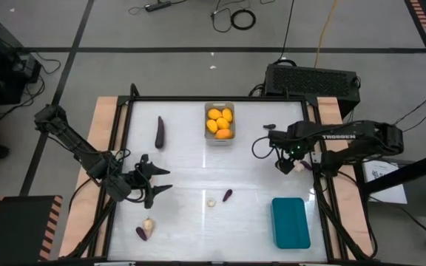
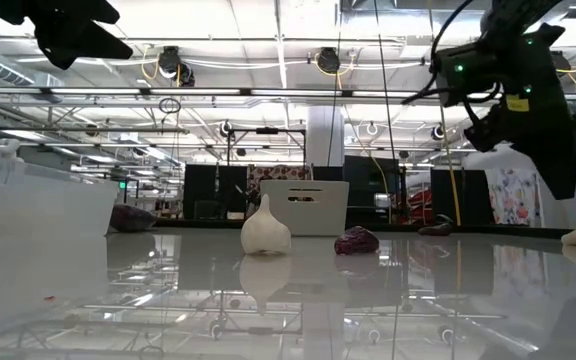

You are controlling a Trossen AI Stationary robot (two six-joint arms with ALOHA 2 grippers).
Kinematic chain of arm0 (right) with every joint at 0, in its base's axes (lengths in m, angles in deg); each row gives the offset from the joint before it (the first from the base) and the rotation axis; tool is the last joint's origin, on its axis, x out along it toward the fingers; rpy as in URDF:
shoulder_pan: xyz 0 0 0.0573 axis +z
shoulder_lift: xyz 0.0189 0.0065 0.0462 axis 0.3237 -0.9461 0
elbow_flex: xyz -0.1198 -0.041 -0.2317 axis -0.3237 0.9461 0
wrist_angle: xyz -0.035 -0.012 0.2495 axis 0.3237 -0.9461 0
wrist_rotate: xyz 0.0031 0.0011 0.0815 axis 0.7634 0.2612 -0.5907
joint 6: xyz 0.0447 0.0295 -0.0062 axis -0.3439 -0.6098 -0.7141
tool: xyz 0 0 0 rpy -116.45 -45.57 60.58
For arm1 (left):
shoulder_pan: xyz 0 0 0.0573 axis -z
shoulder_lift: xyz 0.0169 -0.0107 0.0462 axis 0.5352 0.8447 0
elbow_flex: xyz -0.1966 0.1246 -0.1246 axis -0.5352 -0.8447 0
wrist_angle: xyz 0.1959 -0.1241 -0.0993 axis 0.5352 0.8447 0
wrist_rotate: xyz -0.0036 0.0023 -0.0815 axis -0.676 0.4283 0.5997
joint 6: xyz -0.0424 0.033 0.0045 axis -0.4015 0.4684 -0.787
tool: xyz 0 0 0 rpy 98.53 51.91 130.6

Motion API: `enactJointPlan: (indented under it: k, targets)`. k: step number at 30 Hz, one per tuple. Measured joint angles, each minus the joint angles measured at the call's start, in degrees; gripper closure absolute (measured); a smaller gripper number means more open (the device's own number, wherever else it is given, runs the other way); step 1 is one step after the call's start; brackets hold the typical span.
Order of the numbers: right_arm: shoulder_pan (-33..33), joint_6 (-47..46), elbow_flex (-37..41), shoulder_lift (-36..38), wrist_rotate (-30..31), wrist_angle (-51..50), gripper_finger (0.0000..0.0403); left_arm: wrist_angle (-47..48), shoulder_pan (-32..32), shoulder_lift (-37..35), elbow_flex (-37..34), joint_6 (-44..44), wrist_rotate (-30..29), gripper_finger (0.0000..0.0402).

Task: Sort produce into baskets
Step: Put the garlic into the transparent bin

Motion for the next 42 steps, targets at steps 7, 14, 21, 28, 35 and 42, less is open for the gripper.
enactJointPlan:
  k: [7,14,21,28,35,42]
  targets:
    - [1.7,-1.3,0.0,-3.8,0.2,-0.2,0.011,0.4,0.0,0.0,0.0,-0.1,0.0,0.0149]
    - [1.6,-0.8,0.0,-12.1,0.2,-0.4,0.011,0.7,0.0,0.0,0.0,-0.2,0.0,0.0149]
    - [1.6,0.8,0.1,-19.3,-0.4,-0.5,0.011,0.8,0.0,0.0,0.0,-0.3,0.0,0.0149]
    - [1.6,3.6,0.1,-23.1,-2.5,-1.2,0.0128,0.9,0.0,0.0,0.0,-0.9,0.0,0.0149]
    - [1.6,7.1,0.1,-23.0,-0.9,-1.1,0.0208,1.0,0.0,0.0,0.0,-1.4,-0.1,0.0149]
    - [1.6,8.2,-3.6,-18.9,0.8,-0.9,0.0269,1.5,0.0,0.0,0.0,-1.4,-1.7,0.0149]
